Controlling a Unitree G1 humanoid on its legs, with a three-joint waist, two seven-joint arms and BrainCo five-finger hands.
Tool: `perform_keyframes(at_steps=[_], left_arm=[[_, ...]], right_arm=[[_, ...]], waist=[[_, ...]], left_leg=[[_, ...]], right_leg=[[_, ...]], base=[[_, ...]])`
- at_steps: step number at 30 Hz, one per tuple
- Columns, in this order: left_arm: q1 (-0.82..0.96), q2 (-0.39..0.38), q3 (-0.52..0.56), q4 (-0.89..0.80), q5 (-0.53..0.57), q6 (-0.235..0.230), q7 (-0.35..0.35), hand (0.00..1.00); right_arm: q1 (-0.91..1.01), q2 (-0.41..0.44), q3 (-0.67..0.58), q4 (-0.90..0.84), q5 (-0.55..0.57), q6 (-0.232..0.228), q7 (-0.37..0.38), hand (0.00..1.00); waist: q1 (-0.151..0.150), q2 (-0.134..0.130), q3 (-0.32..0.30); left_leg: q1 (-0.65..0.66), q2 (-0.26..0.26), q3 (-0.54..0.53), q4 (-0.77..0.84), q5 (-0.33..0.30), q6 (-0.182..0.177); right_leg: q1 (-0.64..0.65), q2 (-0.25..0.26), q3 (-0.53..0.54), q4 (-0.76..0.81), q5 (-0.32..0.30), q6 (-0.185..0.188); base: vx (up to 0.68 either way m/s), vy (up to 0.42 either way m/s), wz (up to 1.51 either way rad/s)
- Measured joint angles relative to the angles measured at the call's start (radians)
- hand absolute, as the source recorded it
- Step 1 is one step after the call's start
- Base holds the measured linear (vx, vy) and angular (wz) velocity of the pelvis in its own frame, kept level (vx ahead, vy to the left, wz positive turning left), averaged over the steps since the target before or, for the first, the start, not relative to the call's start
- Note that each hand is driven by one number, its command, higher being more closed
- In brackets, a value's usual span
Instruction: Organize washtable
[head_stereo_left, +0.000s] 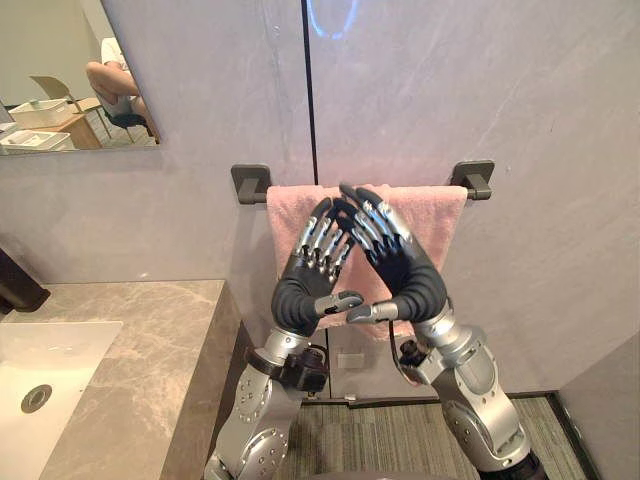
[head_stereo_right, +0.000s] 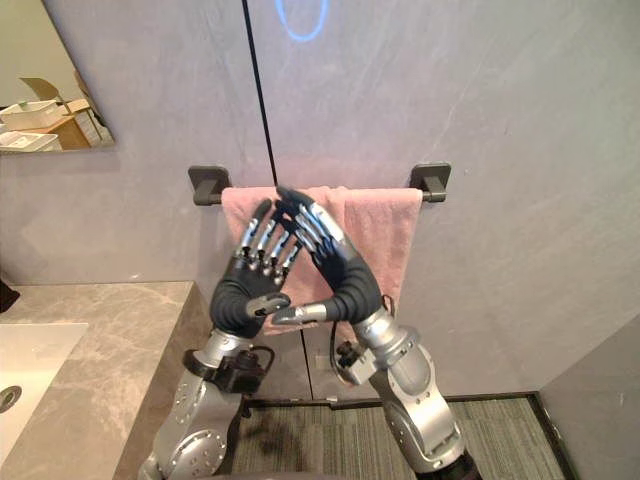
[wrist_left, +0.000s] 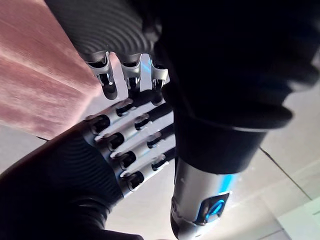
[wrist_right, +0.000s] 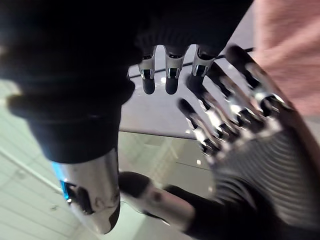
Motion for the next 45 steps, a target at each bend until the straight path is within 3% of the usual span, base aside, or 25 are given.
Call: perform_keyframes(at_steps=[7, 16, 20, 23, 25, 35, 45], left_arm=[[0.010, 0.067, -0.010, 0.113, 0.001, 0.066, -0.029, 0.00], [0.051, 0.061, 0.034, 0.271, 0.157, 0.109, -0.027, 0.00], [0.048, 0.045, 0.072, 0.293, 0.238, 0.107, -0.026, 0.00], [0.046, 0.009, 0.110, 0.295, 0.287, 0.085, -0.019, 0.00], [0.045, -0.007, 0.128, 0.304, 0.298, 0.082, -0.015, 0.00], [0.015, -0.028, 0.187, 0.430, 0.303, 0.080, 0.090, 0.00], [-0.028, -0.047, 0.259, 0.496, 0.303, 0.078, 0.133, 0.00]], right_arm=[[0.080, -0.060, -0.016, 0.112, -0.034, 0.003, 0.051, 0.00], [0.098, 0.012, -0.039, 0.333, -0.200, -0.003, 0.026, 0.00], [0.096, 0.045, -0.063, 0.411, -0.258, 0.013, -0.016, 0.00], [0.103, 0.059, -0.101, 0.519, -0.308, 0.072, -0.062, 0.00], [0.107, 0.059, -0.111, 0.535, -0.322, 0.087, -0.077, 0.00], [0.097, 0.112, -0.240, 0.538, -0.353, 0.090, -0.179, 0.00], [0.029, 0.146, -0.369, 0.588, -0.350, 0.090, -0.272, 0.00]], waist=[[-0.003, 0.000, 0.000], [0.000, -0.002, 0.000], [0.000, -0.004, 0.000], [0.001, -0.005, 0.000], [0.000, -0.005, 0.001], [-0.001, -0.013, -0.001], [-0.003, -0.016, 0.001]], left_leg=[[-0.003, -0.001, 0.002, 0.000, 0.000, 0.000], [-0.028, -0.002, 0.000, 0.000, 0.005, 0.006], [-0.029, -0.004, 0.000, 0.000, 0.005, 0.006], [-0.032, -0.006, -0.002, 0.000, 0.005, 0.006], [-0.036, -0.004, -0.003, 0.000, 0.004, 0.005], [-0.063, 0.008, -0.006, 0.001, 0.004, 0.005], [-0.065, 0.012, -0.002, 0.000, 0.004, 0.005]], right_leg=[[-0.005, -0.001, 0.002, 0.000, 0.000, 0.000], [-0.029, -0.002, 0.001, 0.000, 0.001, -0.001], [-0.030, -0.003, -0.001, 0.000, 0.001, -0.001], [-0.033, -0.005, -0.002, 0.000, 0.000, 0.000], [-0.035, -0.006, -0.002, -0.001, 0.000, 0.000], [-0.052, -0.001, -0.005, -0.017, 0.004, -0.005], [-0.053, 0.006, -0.002, -0.021, 0.006, -0.008]], base=[[0.00, 0.000, 0.00], [0.00, 0.000, 0.00], [0.00, 0.000, 0.00], [0.00, 0.000, 0.00], [0.00, -0.001, 0.02], [0.01, -0.008, 0.00], [0.00, -0.002, 0.00]])
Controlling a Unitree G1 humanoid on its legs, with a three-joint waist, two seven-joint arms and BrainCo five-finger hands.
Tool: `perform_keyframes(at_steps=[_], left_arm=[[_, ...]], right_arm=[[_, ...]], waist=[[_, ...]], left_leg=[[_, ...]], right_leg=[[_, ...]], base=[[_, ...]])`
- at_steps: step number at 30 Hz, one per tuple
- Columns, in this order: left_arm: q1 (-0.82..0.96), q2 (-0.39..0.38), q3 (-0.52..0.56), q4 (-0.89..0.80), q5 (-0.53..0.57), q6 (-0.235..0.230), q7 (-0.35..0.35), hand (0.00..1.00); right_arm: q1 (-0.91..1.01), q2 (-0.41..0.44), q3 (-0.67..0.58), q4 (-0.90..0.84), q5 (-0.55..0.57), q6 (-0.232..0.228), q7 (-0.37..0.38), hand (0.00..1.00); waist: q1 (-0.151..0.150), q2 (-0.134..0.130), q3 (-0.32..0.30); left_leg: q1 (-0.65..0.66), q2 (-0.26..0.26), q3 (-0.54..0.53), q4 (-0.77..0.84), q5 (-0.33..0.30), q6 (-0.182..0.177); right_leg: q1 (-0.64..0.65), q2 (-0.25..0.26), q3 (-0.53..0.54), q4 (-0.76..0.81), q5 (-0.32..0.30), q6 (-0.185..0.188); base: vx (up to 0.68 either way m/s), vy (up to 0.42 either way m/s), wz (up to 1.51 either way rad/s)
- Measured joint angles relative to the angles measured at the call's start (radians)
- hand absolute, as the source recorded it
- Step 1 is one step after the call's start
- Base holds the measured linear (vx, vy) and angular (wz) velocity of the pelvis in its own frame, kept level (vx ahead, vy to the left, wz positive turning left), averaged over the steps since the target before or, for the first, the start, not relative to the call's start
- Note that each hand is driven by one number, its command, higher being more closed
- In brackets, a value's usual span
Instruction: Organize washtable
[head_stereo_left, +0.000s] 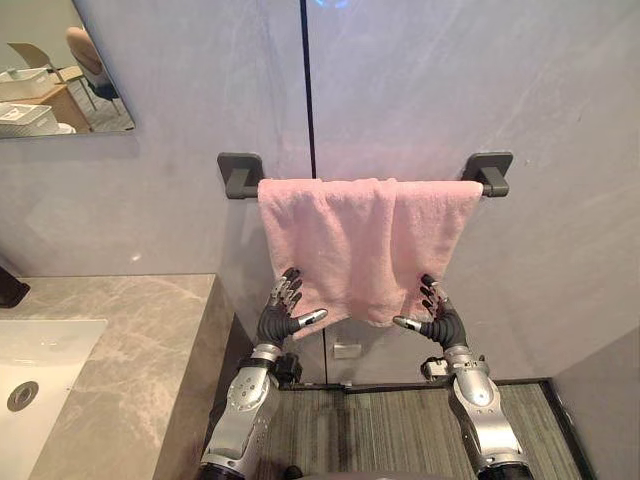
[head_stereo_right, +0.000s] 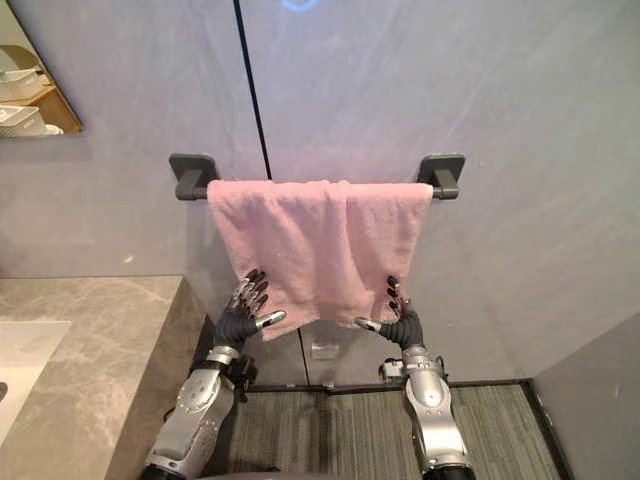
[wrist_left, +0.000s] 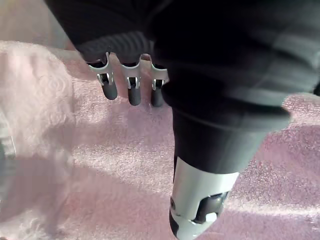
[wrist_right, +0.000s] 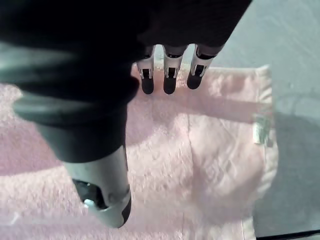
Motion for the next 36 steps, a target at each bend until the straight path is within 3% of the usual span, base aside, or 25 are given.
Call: perform_keyframes(at_steps=[26, 36], left_arm=[[-0.006, -0.001, 0.202, 0.022, -0.007, -0.013, 0.016, 0.00], [0.104, -0.052, 0.245, 0.022, -0.015, -0.014, -0.030, 0.00]], right_arm=[[-0.040, 0.023, -0.241, 0.029, 0.028, 0.000, -0.058, 0.00], [0.020, 0.081, -0.277, 0.029, 0.026, 0.000, -0.047, 0.00]], waist=[[-0.002, -0.024, 0.007], [0.000, -0.026, 0.012]], left_leg=[[-0.015, -0.001, -0.011, 0.000, 0.000, 0.000], [-0.014, -0.013, -0.028, 0.000, 0.001, 0.000]], right_leg=[[-0.008, 0.000, -0.010, -0.003, 0.001, -0.001], [0.001, -0.004, -0.030, -0.002, -0.002, 0.002]], base=[[0.00, 0.000, 0.00], [0.00, 0.001, 0.04]])
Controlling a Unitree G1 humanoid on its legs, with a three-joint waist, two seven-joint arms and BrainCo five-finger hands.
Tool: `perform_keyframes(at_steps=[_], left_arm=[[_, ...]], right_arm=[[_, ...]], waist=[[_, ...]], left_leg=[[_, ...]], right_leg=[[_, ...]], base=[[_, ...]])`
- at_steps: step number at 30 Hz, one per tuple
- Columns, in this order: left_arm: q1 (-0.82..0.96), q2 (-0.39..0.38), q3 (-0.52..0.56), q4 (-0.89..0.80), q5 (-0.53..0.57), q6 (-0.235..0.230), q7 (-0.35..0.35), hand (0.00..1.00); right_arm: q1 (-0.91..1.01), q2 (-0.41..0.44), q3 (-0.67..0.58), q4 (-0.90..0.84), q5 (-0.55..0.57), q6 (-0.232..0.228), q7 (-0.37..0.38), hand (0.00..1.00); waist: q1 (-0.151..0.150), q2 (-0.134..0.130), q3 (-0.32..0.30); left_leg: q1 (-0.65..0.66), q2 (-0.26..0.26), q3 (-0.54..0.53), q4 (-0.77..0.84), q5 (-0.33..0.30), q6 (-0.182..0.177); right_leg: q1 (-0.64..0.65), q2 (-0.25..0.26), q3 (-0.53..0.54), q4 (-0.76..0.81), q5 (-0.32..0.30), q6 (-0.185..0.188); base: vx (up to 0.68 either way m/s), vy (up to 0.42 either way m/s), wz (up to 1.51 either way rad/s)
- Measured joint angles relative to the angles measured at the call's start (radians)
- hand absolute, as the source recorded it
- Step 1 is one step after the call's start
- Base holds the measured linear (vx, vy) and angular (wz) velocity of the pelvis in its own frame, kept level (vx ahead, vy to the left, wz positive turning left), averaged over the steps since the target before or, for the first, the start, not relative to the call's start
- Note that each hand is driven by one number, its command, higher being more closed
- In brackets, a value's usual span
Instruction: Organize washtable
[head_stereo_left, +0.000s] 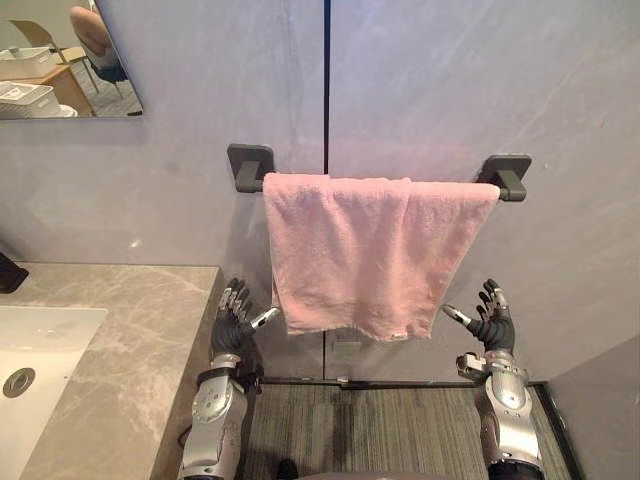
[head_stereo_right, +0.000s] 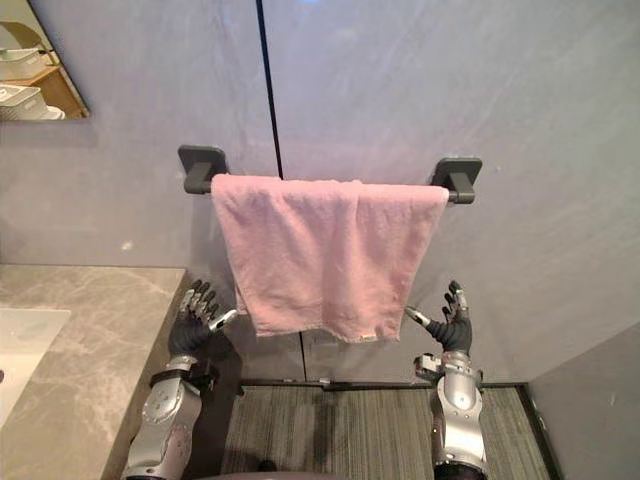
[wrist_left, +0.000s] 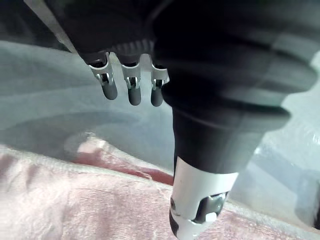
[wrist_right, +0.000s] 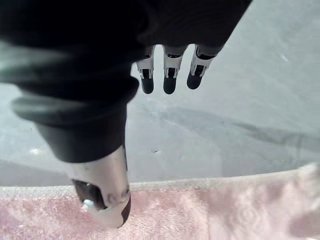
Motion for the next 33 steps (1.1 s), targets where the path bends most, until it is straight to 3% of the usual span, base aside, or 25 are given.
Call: perform_keyframes(at_steps=[5, 12, 18, 24, 33], left_arm=[[0.052, -0.013, -0.006, 0.023, 0.011, 0.000, -0.032, 0.00], [0.080, -0.004, -0.008, 0.279, 0.163, 0.007, -0.041, 0.00], [0.102, -0.006, -0.003, 0.466, 0.225, 0.038, -0.039, 0.00], [0.078, -0.005, 0.025, 0.635, 0.276, 0.046, 0.003, 0.00], [0.010, 0.000, 0.039, 0.749, 0.308, 0.045, 0.046, 0.00]], right_arm=[[0.056, 0.003, 0.006, 0.014, -0.012, 0.000, 0.004, 0.00], [0.101, 0.026, 0.044, 0.181, -0.039, 0.001, 0.023, 0.00], [0.116, 0.030, 0.059, 0.351, -0.059, 0.009, 0.023, 0.00], [0.107, 0.027, 0.058, 0.523, -0.061, 0.030, 0.018, 0.00], [0.075, 0.015, 0.055, 0.668, -0.058, 0.044, 0.008, 0.00]], waist=[[0.001, 0.009, 0.008], [0.001, 0.004, 0.031], [0.005, 0.008, 0.035], [0.013, 0.011, 0.042], [0.012, 0.015, 0.051]], left_leg=[[0.001, -0.007, -0.006, 0.000, 0.000, 0.000], [0.019, -0.006, -0.017, 0.000, -0.005, -0.004], [0.021, -0.005, -0.015, 0.000, -0.010, -0.006], [0.045, -0.006, 0.000, 0.000, -0.017, -0.007], [0.053, -0.007, 0.000, 0.000, -0.018, -0.008]], right_leg=[[0.003, -0.007, -0.006, 0.003, -0.002, 0.003], [0.034, -0.007, -0.021, -0.010, -0.005, 0.004], [0.035, -0.008, -0.019, -0.009, -0.012, 0.004], [0.054, -0.007, -0.008, -0.008, -0.018, 0.003], [0.054, -0.008, -0.006, 0.005, -0.027, 0.003]], base=[[-0.02, 0.010, 0.03], [-0.01, -0.007, 0.06], [0.00, -0.002, -0.01], [0.01, -0.006, -0.05], [0.00, 0.000, 0.00]])
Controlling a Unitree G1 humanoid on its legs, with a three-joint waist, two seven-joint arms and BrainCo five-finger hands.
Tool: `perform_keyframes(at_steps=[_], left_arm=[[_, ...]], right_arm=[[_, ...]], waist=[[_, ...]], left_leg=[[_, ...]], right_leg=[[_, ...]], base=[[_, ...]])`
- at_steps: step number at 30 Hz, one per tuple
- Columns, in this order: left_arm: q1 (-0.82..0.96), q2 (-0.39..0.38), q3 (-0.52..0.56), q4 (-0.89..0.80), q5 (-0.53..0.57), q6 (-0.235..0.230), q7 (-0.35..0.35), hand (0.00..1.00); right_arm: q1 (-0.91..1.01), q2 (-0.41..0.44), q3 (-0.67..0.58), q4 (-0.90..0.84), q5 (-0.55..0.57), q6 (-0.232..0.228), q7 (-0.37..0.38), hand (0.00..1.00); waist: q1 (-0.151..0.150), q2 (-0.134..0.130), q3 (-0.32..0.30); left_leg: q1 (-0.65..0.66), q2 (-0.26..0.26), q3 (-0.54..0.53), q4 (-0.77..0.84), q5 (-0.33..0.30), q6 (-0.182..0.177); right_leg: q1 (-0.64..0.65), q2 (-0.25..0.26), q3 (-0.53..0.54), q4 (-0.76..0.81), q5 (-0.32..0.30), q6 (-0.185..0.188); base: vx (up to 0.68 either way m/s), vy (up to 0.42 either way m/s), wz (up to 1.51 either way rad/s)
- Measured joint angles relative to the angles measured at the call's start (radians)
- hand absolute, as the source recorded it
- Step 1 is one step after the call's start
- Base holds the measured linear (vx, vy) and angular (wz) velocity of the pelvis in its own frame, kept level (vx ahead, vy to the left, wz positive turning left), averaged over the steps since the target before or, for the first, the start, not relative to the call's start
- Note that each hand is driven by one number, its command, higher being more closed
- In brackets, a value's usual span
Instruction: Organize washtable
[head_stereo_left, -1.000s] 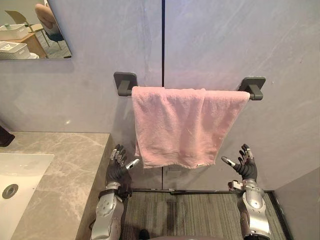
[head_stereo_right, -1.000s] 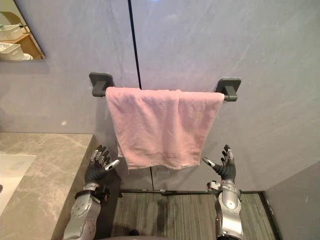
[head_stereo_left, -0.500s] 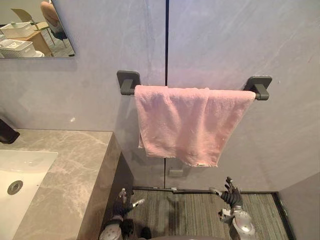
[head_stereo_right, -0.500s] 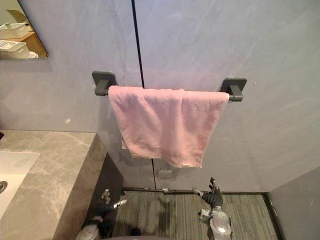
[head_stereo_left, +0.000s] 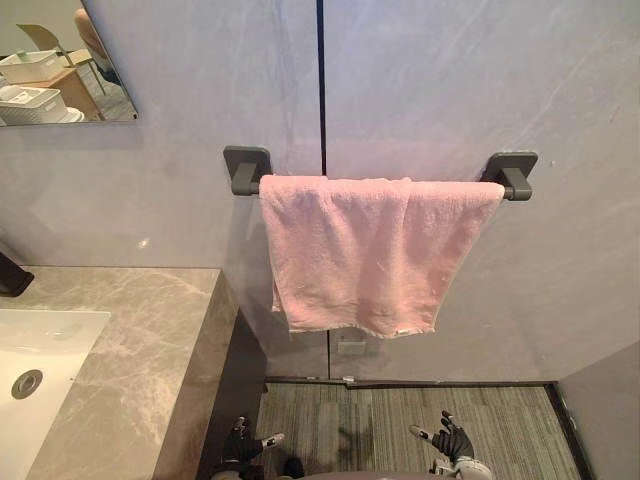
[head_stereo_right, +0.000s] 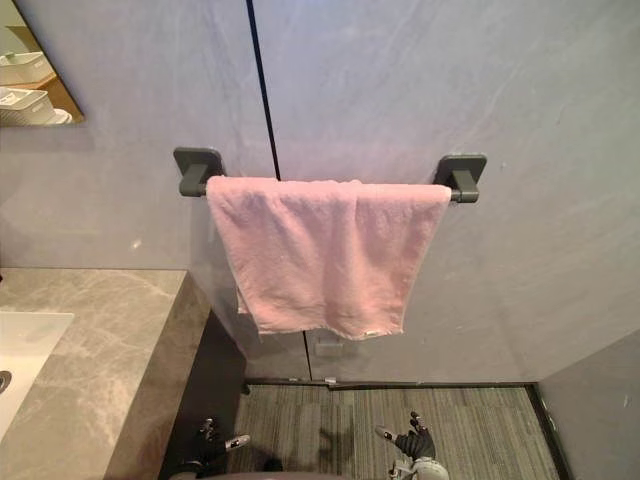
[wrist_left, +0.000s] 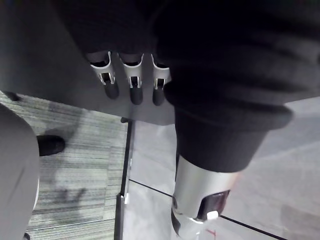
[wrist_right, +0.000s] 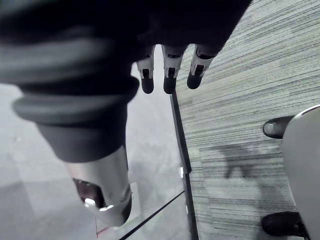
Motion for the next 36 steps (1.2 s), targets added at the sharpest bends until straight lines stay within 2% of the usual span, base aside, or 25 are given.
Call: perform_keyframes(at_steps=[10, 12, 15, 17, 19, 20, 22, 23, 24, 25, 26, 27, 28, 29, 30, 31, 32, 33, 34, 35, 36], left_arm=[[-0.038, 0.003, 0.030, 0.060, 0.028, 0.000, 0.006, 0.00], [-0.038, 0.004, 0.032, 0.064, 0.029, 0.000, 0.006, 0.00], [-0.044, 0.004, 0.040, 0.064, 0.030, 0.000, 0.007, 0.00], [-0.076, 0.005, 0.052, 0.066, 0.032, 0.003, 0.015, 0.00], [-0.088, 0.007, 0.058, 0.066, 0.033, 0.004, 0.025, 0.00], [-0.102, 0.010, 0.057, 0.066, 0.032, 0.005, 0.025, 0.00], [-0.108, 0.011, 0.055, 0.064, 0.032, 0.006, 0.026, 0.00], [-0.109, 0.014, 0.054, 0.063, 0.033, 0.006, 0.026, 0.00], [-0.118, 0.014, 0.054, 0.060, 0.032, 0.006, 0.027, 0.00], [-0.121, 0.015, 0.054, 0.054, 0.032, 0.005, 0.027, 0.00], [-0.126, 0.020, 0.055, 0.052, 0.032, 0.004, 0.029, 0.00], [-0.127, 0.030, 0.057, 0.053, 0.032, 0.005, 0.031, 0.00], [-0.126, 0.034, 0.057, 0.054, 0.031, 0.005, 0.035, 0.00], [-0.123, 0.038, 0.059, 0.054, 0.031, 0.005, 0.049, 0.00], [-0.128, 0.036, 0.059, 0.054, 0.029, 0.004, 0.053, 0.00], [-0.131, 0.030, 0.059, 0.054, 0.029, 0.004, 0.056, 0.00], [-0.136, 0.015, 0.059, 0.053, 0.024, 0.004, 0.064, 0.00], [-0.148, 0.008, 0.055, 0.058, 0.021, 0.005, 0.068, 0.00], [-0.158, -0.012, 0.007, 0.060, 0.021, 0.003, 0.065, 0.00], [-0.157, -0.015, -0.010, 0.057, 0.022, 0.002, 0.065, 0.00], [-0.167, -0.017, -0.013, 0.056, 0.021, -0.001, 0.065, 0.00]], right_arm=[[-0.043, -0.015, -0.006, 0.077, 0.002, 0.006, -0.012, 0.00], [-0.045, -0.016, -0.006, 0.078, 0.002, 0.011, -0.014, 0.00], [-0.069, -0.017, -0.006, 0.083, 0.002, 0.015, -0.017, 0.00], [-0.109, -0.017, -0.002, 0.083, 0.001, 0.018, -0.017, 0.00], [-0.134, -0.015, 0.008, 0.080, 0.001, 0.019, -0.017, 0.00], [-0.141, -0.017, 0.013, 0.080, 0.001, 0.021, -0.017, 0.00], [-0.129, -0.020, 0.022, 0.079, 0.001, 0.022, -0.019, 0.00], [-0.117, -0.026, 0.035, 0.078, 0.001, 0.021, -0.019, 0.00], [-0.106, -0.024, 0.044, 0.073, -0.001, 0.021, -0.016, 0.00], [-0.103, -0.022, 0.044, 0.074, -0.001, 0.023, -0.016, 0.00], [-0.102, -0.020, 0.043, 0.072, -0.003, 0.023, -0.016, 0.00], [-0.108, -0.020, 0.043, 0.072, -0.005, 0.023, -0.017, 0.00], [-0.111, -0.020, 0.044, 0.072, -0.009, 0.023, -0.017, 0.00], [-0.125, -0.021, 0.050, 0.075, -0.012, 0.023, -0.017, 0.00], [-0.151, -0.027, 0.069, 0.075, -0.012, 0.024, -0.017, 0.00], [-0.161, -0.032, 0.077, 0.074, -0.012, 0.024, -0.017, 0.00], [-0.185, -0.040, 0.080, 0.072, -0.013, 0.023, -0.018, 0.00], [-0.198, -0.053, 0.082, 0.069, -0.012, 0.021, -0.022, 0.00], [-0.207, -0.081, 0.079, 0.073, -0.013, 0.022, -0.037, 0.00], [-0.200, -0.087, 0.079, 0.077, -0.013, 0.024, -0.039, 0.00], [-0.193, -0.093, 0.078, 0.083, -0.014, 0.024, -0.040, 0.00]], waist=[[-0.004, -0.001, 0.021], [-0.004, -0.008, 0.026], [0.000, -0.007, 0.038], [0.024, -0.002, 0.074], [0.021, -0.008, 0.090], [0.017, -0.016, 0.113], [0.019, -0.014, 0.114], [0.018, -0.008, 0.117], [0.018, -0.008, 0.117], [0.019, -0.010, 0.113], [0.025, -0.002, 0.112], [0.039, -0.011, 0.105], [0.045, -0.015, 0.103], [0.047, -0.023, 0.096], [0.043, -0.023, 0.095], [0.045, -0.020, 0.094], [0.051, -0.012, 0.099], [0.047, 0.008, 0.110], [0.032, 0.050, 0.134], [0.032, 0.046, 0.142], [0.035, 0.051, 0.144]], left_leg=[[0.004, -0.001, 0.006, 0.000, -0.014, -0.002], [-0.001, -0.001, 0.007, 0.000, -0.018, -0.003], [-0.024, 0.002, 0.025, 0.001, -0.020, -0.002], [-0.036, 0.012, 0.077, 0.008, -0.020, -0.001], [-0.064, 0.016, 0.084, 0.026, -0.024, 0.000], [-0.104, 0.028, 0.067, 0.106, -0.063, 0.005], [-0.126, 0.035, 0.045, 0.173, -0.095, 0.013], [-0.139, 0.036, 0.022, 0.195, -0.104, 0.016], [-0.158, 0.029, -0.018, 0.223, -0.112, 0.021], [-0.167, 0.029, -0.041, 0.241, -0.116, 0.017], [-0.197, 0.031, -0.075, 0.273, -0.121, 0.009], [-0.241, 0.035, -0.110, 0.322, -0.127, -0.002], [-0.259, 0.035, -0.118, 0.338, -0.127, -0.005], [-0.302, 0.035, -0.142, 0.366, -0.119, -0.020], [-0.364, 0.036, -0.189, 0.389, -0.097, -0.051], [-0.387, 0.042, -0.207, 0.388, -0.083, -0.067], [-0.419, 0.058, -0.227, 0.368, -0.041, -0.086], [-0.435, 0.073, -0.245, 0.327, 0.022, -0.078], [-0.425, 0.090, -0.249, 0.200, 0.216, -0.072], [-0.411, 0.099, -0.233, 0.132, 0.273, -0.083], [-0.404, 0.104, -0.187, 0.130, 0.259, -0.090]], right_leg=[[-0.002, -0.001, 0.009, 0.001, -0.008, 0.001], [-0.008, -0.001, 0.010, 0.001, -0.017, 0.008], [-0.052, -0.001, 0.029, 0.029, -0.022, 0.002], [-0.115, 0.003, 0.072, 0.098, -0.033, 0.003], [-0.163, 0.003, 0.081, 0.151, -0.043, 0.017], [-0.183, -0.009, 0.076, 0.208, -0.050, 0.027], [-0.191, -0.016, 0.063, 0.273, -0.066, 0.034], [-0.201, -0.023, 0.066, 0.339, -0.094, 0.031], [-0.232, -0.050, 0.065, 0.477, -0.138, 0.008], [-0.244, -0.063, 0.067, 0.534, -0.146, 0.005], [-0.258, -0.083, 0.093, 0.608, -0.152, 0.004], [-0.268, -0.094, 0.164, 0.654, -0.159, 0.009], [-0.264, -0.096, 0.192, 0.653, -0.159, 0.010], [-0.255, -0.098, 0.233, 0.618, -0.161, 0.020], [-0.223, -0.089, 0.231, 0.522, -0.211, 0.068], [-0.207, -0.082, 0.209, 0.487, -0.243, 0.072], [-0.203, -0.065, 0.160, 0.435, -0.295, 0.070], [-0.201, -0.043, 0.110, 0.418, -0.320, 0.035], [-0.198, -0.003, 0.026, 0.414, -0.296, -0.003], [-0.195, 0.003, -0.012, 0.398, -0.283, -0.025], [-0.197, 0.011, -0.050, 0.392, -0.270, -0.049]], base=[[0.00, 0.000, 0.00], [0.00, 0.000, 0.00], [0.04, -0.009, -0.19], [0.04, 0.004, -0.59], [0.03, -0.002, -0.15], [0.03, 0.003, 0.30], [0.03, 0.004, 0.50], [0.01, -0.028, 0.85], [0.00, -0.047, 0.88], [0.02, -0.069, 0.98], [0.02, -0.158, 0.81], [-0.01, -0.194, 0.74], [-0.06, -0.238, 0.66], [-0.18, -0.368, 0.84], [-0.21, -0.402, 0.88], [-0.30, -0.499, 0.81], [-0.26, -0.340, 0.67], [-0.45, -0.488, 1.42], [-0.43, -0.359, 1.52], [-0.45, -0.317, 1.42], [-0.32, -0.204, 1.02]])
